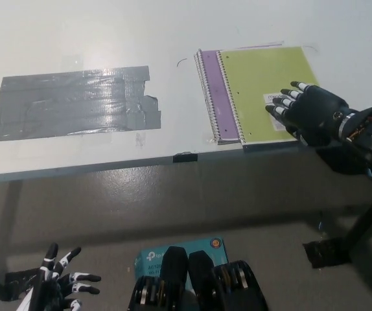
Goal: The robot uses its right hand to align two notebooks stacked together until they are fully overlapped
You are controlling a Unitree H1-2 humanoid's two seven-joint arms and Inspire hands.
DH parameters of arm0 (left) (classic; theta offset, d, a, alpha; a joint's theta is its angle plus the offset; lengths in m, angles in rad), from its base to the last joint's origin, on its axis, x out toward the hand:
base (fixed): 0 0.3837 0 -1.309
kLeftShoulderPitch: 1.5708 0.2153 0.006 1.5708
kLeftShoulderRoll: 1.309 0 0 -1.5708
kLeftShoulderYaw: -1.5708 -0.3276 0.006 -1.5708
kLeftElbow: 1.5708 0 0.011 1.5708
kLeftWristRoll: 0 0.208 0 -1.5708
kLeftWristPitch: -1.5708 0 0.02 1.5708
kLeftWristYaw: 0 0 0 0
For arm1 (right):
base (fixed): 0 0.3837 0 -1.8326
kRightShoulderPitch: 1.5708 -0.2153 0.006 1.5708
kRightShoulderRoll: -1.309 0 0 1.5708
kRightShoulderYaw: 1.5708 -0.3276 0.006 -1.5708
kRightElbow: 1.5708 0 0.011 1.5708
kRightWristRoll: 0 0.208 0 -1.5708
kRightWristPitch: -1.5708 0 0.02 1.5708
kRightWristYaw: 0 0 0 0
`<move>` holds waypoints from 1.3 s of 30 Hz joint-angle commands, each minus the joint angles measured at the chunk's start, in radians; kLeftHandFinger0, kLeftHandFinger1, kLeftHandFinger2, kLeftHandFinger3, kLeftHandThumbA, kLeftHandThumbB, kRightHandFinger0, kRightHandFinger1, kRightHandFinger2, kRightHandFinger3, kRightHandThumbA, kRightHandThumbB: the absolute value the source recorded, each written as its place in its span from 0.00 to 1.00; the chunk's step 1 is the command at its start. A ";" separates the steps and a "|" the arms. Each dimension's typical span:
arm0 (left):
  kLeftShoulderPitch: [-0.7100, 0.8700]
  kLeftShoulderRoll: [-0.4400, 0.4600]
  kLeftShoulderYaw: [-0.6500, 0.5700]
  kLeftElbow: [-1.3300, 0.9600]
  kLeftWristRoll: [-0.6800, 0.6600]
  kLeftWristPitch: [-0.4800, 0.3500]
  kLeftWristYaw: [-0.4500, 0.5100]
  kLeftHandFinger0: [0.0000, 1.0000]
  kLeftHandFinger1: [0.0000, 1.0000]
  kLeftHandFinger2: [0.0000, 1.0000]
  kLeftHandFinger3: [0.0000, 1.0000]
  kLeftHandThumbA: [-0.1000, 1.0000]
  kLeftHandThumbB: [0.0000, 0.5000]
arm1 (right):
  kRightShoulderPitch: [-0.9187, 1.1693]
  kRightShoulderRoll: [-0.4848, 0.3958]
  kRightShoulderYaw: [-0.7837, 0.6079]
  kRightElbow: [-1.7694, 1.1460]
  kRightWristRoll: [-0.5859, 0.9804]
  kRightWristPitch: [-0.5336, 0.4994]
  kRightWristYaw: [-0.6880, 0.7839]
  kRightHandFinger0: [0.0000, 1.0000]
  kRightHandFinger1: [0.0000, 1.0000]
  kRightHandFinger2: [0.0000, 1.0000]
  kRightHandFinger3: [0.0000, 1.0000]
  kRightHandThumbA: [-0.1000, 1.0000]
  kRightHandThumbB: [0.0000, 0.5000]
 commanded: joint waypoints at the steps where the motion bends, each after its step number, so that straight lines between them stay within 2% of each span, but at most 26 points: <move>1: -0.002 0.021 0.008 -0.022 0.000 -0.002 -0.018 0.44 0.48 0.51 1.00 1.00 1.00 | -0.063 -0.036 -0.041 -0.033 -0.015 -0.023 -0.077 1.00 1.00 1.00 1.00 0.65 0.18; 3: -0.001 0.020 0.008 -0.022 0.003 0.000 -0.015 0.43 0.48 0.51 1.00 1.00 1.00 | -0.063 -0.034 -0.060 -0.039 -0.003 -0.025 -0.085 1.00 1.00 1.00 1.00 0.66 0.19; 5: -0.002 0.019 0.007 -0.016 0.008 -0.005 -0.014 0.42 0.49 0.51 1.00 1.00 1.00 | -0.064 -0.029 -0.082 -0.038 0.004 -0.032 -0.119 1.00 1.00 1.00 1.00 0.61 0.23; 7: -0.001 0.023 0.003 -0.016 0.013 -0.011 -0.017 0.41 0.49 0.52 1.00 1.00 1.00 | -0.070 -0.027 -0.103 -0.040 0.015 -0.040 -0.130 1.00 1.00 1.00 1.00 0.60 0.17; 11: -0.001 0.024 0.004 -0.013 0.010 -0.014 -0.021 0.43 0.50 0.52 1.00 1.00 1.00 | -0.073 -0.019 -0.129 -0.056 0.008 -0.030 -0.137 1.00 1.00 0.96 1.00 0.60 0.17; 13: -0.002 0.022 0.005 -0.012 0.010 -0.014 -0.018 0.43 0.48 0.51 1.00 1.00 1.00 | -0.067 0.003 -0.151 -0.070 0.016 0.006 -0.125 1.00 1.00 0.94 1.00 0.62 0.17; 16: -0.001 0.022 0.006 -0.015 0.008 -0.014 -0.020 0.42 0.47 0.51 1.00 1.00 1.00 | -0.036 0.053 -0.227 -0.078 0.082 0.065 -0.105 1.00 1.00 0.92 1.00 0.56 0.23; 20: -0.002 0.024 0.004 -0.012 0.014 -0.015 -0.019 0.46 0.46 0.49 1.00 1.00 1.00 | 0.003 0.118 -0.309 -0.090 0.102 0.166 -0.096 1.00 1.00 0.91 1.00 0.64 0.24; 21: 0.022 0.013 0.003 -0.018 0.011 -0.022 -0.018 0.47 0.46 0.48 1.00 1.00 1.00 | 0.023 0.141 -0.334 -0.104 0.108 0.204 -0.099 1.00 1.00 0.88 1.00 0.62 0.28; 22: 0.021 0.012 0.004 -0.014 0.011 -0.022 -0.017 0.42 0.45 0.48 1.00 1.00 1.00 | 0.034 0.166 -0.368 -0.100 0.128 0.237 -0.110 1.00 0.99 0.84 1.00 0.57 0.29; 23: 0.021 0.013 0.004 -0.014 0.011 -0.022 -0.018 0.42 0.45 0.49 1.00 1.00 1.00 | 0.038 0.179 -0.387 -0.096 0.132 0.255 -0.115 1.00 0.98 0.83 1.00 0.57 0.27; 24: 0.021 0.012 0.003 -0.014 0.011 -0.023 -0.019 0.41 0.44 0.48 1.00 1.00 1.00 | 0.046 0.210 -0.423 -0.084 0.138 0.299 -0.139 0.96 0.95 0.80 1.00 0.62 0.26; 26: 0.022 0.008 0.004 -0.018 0.006 -0.018 -0.019 0.37 0.43 0.49 1.00 1.00 1.00 | 0.053 0.241 -0.459 -0.079 0.142 0.356 -0.151 1.00 0.99 0.84 1.00 0.70 0.28; 27: 0.020 0.006 0.005 -0.017 0.005 -0.018 -0.017 0.36 0.43 0.50 1.00 1.00 1.00 | 0.052 0.259 -0.478 -0.071 0.143 0.387 -0.157 1.00 1.00 0.90 1.00 0.77 0.25; 29: 0.021 0.006 0.005 -0.023 0.002 -0.013 -0.018 0.36 0.45 0.51 1.00 1.00 1.00 | 0.056 0.303 -0.519 -0.071 0.150 0.457 -0.172 1.00 1.00 0.97 1.00 0.90 0.30; 30: 0.021 0.007 0.004 -0.020 0.005 -0.018 -0.020 0.38 0.44 0.50 1.00 1.00 1.00 | 0.058 0.311 -0.528 -0.072 0.152 0.466 -0.175 1.00 1.00 0.99 1.00 0.95 0.28; 32: 0.021 0.007 0.004 -0.021 0.003 -0.014 -0.020 0.39 0.44 0.49 1.00 1.00 1.00 | 0.061 0.330 -0.542 -0.075 0.146 0.494 -0.180 1.00 1.00 1.00 1.00 1.00 0.30; 35: 0.021 0.007 0.000 -0.016 0.010 -0.022 -0.019 0.40 0.44 0.47 1.00 1.00 1.00 | 0.069 0.346 -0.555 -0.085 0.138 0.529 -0.175 1.00 1.00 1.00 1.00 1.00 0.36; 36: 0.021 0.007 0.000 -0.021 0.008 -0.014 -0.018 0.43 0.44 0.47 1.00 1.00 1.00 | 0.068 0.351 -0.556 -0.086 0.130 0.553 -0.166 1.00 1.00 1.00 1.00 1.00 0.42; 39: 0.020 0.007 -0.002 -0.024 0.008 -0.016 -0.021 0.45 0.46 0.48 1.00 1.00 1.00 | 0.068 0.358 -0.548 -0.093 0.113 0.596 -0.145 1.00 1.00 1.00 1.00 1.00 0.46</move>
